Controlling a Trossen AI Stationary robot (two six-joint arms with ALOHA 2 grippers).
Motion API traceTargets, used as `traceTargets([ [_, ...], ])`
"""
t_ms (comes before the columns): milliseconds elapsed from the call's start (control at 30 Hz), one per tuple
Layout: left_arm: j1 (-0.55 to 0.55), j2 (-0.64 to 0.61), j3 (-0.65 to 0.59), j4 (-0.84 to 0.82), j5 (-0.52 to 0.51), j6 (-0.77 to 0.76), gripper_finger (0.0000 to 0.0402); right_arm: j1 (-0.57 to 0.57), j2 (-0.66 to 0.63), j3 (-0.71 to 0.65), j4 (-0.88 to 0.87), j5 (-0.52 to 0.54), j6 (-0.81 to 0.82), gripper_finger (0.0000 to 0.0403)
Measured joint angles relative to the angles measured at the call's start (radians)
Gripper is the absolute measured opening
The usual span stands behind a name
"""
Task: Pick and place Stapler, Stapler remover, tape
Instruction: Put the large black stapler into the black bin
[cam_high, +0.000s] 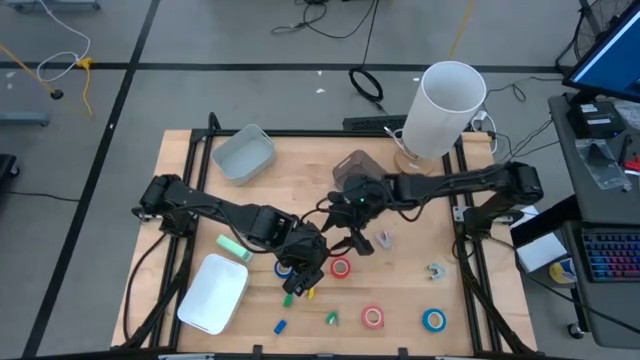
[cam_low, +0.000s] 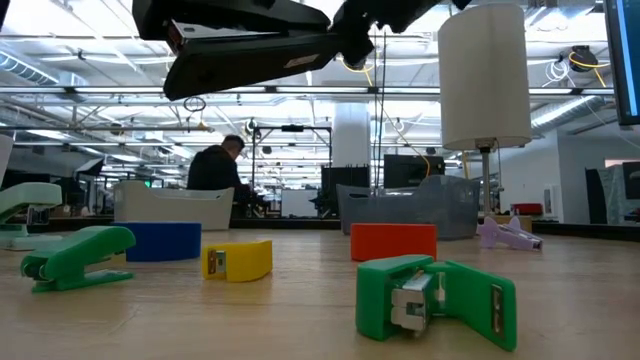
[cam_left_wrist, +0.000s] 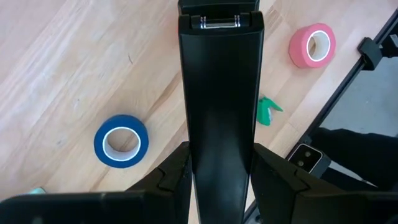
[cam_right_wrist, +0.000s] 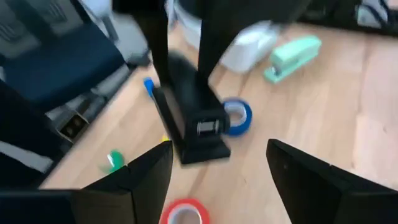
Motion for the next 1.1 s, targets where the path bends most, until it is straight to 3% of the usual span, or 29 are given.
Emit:
traceTargets([
  [400,0.0,0.0,0.0,0.002,-0.009,0.013,0.013,-0.036,0.07,-0.001,0.121,-0.137,0.088,0.0256],
  [867,0.003,0.001,-0.001,0.011,-0.014,0.028,0.013,-0.027,0.094,-0.002,0.153,-0.142,0.114,0.0256],
  [1100,0.006,0.0,-0.001,0.015,-0.034,0.035,0.013,-0.023,0.096,-0.002,0.182,-0.243,0.166,0.0256],
])
